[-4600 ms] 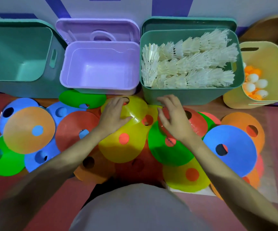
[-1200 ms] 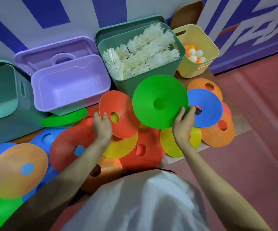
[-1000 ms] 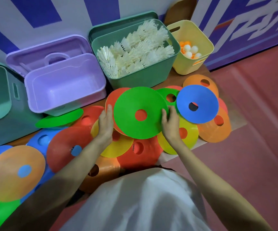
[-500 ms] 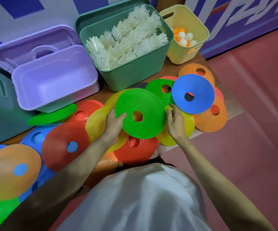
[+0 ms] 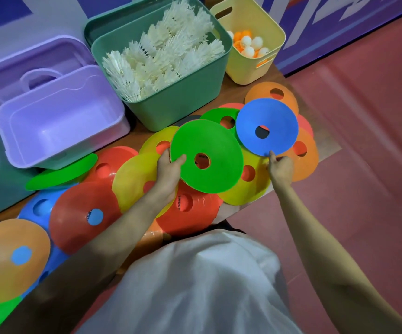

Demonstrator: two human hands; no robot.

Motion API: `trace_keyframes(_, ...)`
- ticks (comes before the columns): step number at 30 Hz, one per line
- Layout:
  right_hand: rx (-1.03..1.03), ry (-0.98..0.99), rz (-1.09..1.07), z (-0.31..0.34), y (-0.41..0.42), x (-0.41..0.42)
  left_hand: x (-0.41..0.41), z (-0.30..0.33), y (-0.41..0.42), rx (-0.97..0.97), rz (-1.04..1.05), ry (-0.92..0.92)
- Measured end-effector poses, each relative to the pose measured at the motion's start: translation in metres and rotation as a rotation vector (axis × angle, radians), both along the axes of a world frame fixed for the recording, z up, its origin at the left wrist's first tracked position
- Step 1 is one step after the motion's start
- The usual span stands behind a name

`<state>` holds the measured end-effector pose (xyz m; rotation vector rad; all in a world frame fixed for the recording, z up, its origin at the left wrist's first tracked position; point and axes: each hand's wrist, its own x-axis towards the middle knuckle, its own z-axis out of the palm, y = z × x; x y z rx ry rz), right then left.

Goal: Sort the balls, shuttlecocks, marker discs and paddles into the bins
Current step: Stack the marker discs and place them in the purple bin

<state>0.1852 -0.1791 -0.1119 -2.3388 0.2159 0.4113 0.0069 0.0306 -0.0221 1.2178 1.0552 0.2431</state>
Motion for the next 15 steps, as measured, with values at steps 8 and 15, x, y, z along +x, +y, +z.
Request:
trace_keyframes(8, 0.26, 0.03, -0.136, 0.012, 0.021, 0.008, -0.004, -0.003, 0.007, -0.007, 0.033, 0.024)
trace_keyframes(15, 0.522, 0.048, 0.002, 0.056, 0.044, -0.025, -0.011, -0.004, 0.015, 0.016, 0.079, 0.005)
